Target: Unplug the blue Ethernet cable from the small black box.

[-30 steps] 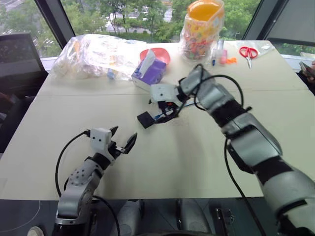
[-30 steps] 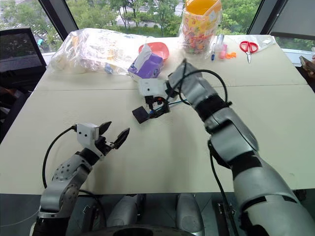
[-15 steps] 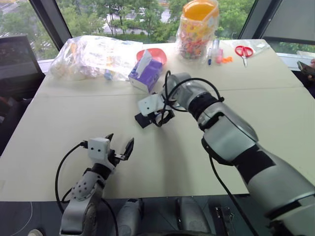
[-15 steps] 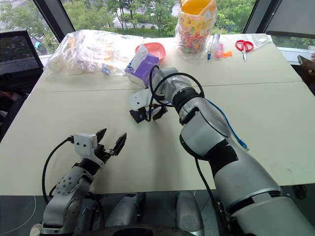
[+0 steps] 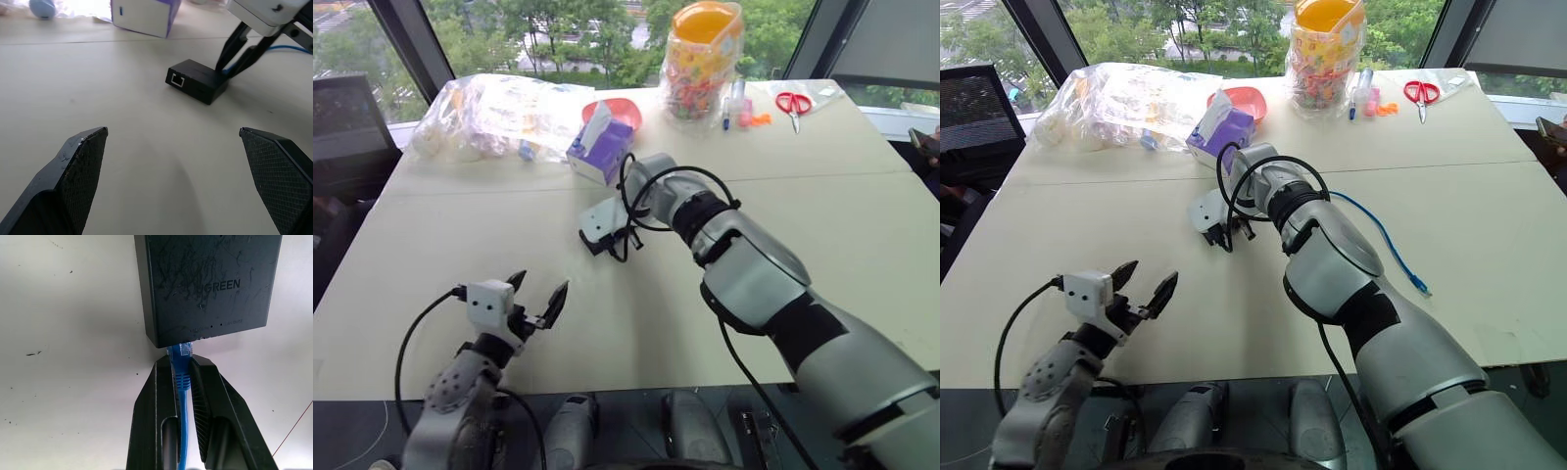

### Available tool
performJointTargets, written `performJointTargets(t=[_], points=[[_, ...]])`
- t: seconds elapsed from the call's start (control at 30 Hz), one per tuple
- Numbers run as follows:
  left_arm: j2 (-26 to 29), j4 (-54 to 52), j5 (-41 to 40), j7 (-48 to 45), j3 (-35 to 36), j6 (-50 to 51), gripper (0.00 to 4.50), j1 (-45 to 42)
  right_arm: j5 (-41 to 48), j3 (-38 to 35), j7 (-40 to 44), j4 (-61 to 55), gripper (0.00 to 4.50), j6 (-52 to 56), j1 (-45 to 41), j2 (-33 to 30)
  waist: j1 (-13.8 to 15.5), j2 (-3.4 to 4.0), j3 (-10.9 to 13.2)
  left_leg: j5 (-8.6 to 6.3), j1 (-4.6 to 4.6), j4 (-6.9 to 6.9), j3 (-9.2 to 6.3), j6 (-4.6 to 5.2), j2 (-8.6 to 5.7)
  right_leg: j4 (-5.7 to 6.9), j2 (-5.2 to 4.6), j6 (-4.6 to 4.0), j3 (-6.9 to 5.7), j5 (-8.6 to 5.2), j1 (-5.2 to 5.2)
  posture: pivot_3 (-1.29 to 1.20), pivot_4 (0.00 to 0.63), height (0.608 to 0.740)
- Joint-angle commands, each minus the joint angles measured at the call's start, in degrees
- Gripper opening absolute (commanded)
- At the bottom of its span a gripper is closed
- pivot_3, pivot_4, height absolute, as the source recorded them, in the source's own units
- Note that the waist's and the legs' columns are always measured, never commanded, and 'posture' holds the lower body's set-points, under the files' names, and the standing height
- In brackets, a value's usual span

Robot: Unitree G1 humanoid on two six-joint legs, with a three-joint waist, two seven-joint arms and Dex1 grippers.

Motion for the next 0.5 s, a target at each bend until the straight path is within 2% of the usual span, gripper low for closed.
performJointTargets(t=[0.03, 0.1, 0.23, 0.33, 0.4, 0.5], points=[[2.53, -0.47, -3.53, -0.74, 4.66, 1.82, 4.5, -5.05, 1.1, -2.62, -5.46, -0.91, 0.08, -3.3, 1.36, -2.05, 0.15, 0.0, 0.0, 0.01, 0.01, 0.0, -0.01, -0.01, 0.0, 0.0, 0.01, -0.01, 0.0, 0.0, 0.0, 0.0, 0.15, 0.74], [2.73, 0.59, -4.38, -0.61, 4.74, 2.89, 4.5, -7.74, 1.37, -3.63, -10.54, -2.21, 0.08, -7.57, 2.51, -3.88, 0.23, 0.0, 0.0, 0.09, 0.01, 0.01, -0.03, -0.08, 0.0, 0.0, 0.02, -0.04, -0.01, 0.03, 0.03, 0.0, 0.15, 0.74], [2.03, 1.99, -9.01, -0.6, 4.09, 7.44, 4.5, -14.48, -7.77, 2.38, -33.61, -7.47, 0.08, -15.15, 7.04, -12.1, 0.51, -0.03, 0.01, 0.2, -0.18, 0.04, -0.02, -0.24, -0.03, -0.02, 0.01, 0.13, 0.03, 0.13, -0.12, 0.0, 0.15, 0.74], [2.22, 2.42, -12.93, -1.54, 3.61, 11.38, 4.5, -18.06, -9.35, 2.03, -42.53, -14.49, 0.08, -16.56, 13.71, -17.37, 0.47, -0.07, -0.02, 0.27, -0.44, 0.01, -0.02, -0.35, -0.04, 0.0, -0.01, 0.15, 0.05, 0.15, -0.39, 0.0, 0.15, 0.74], [3.81, 4.36, -14.43, -4.17, 2.44, 13.93, 4.5, -21.28, -12.44, 0.24, -50.33, -30.9, 0.08, -13.39, 24.32, -22.89, 0.4, -0.09, -0.03, 0.26, -0.43, -0.03, 0.01, -0.35, -0.03, -0.02, -0.01, 0.15, 0.05, 0.15, -0.38, 0.0, 0.15, 0.74], [5.51, 7.03, -15.6, -6.93, 1.84, 16.0, 4.5, -24.63, -13.74, -4.26, -56.63, -49.31, 0.08, -9.43, 36.06, -26.39, 0.0, -0.06, -0.05, 0.26, -0.44, -0.04, 0.04, -0.34, -0.03, 0.01, -0.01, 0.2, 0.09, 0.11, -0.42, 0.0, 0.15, 0.74]])
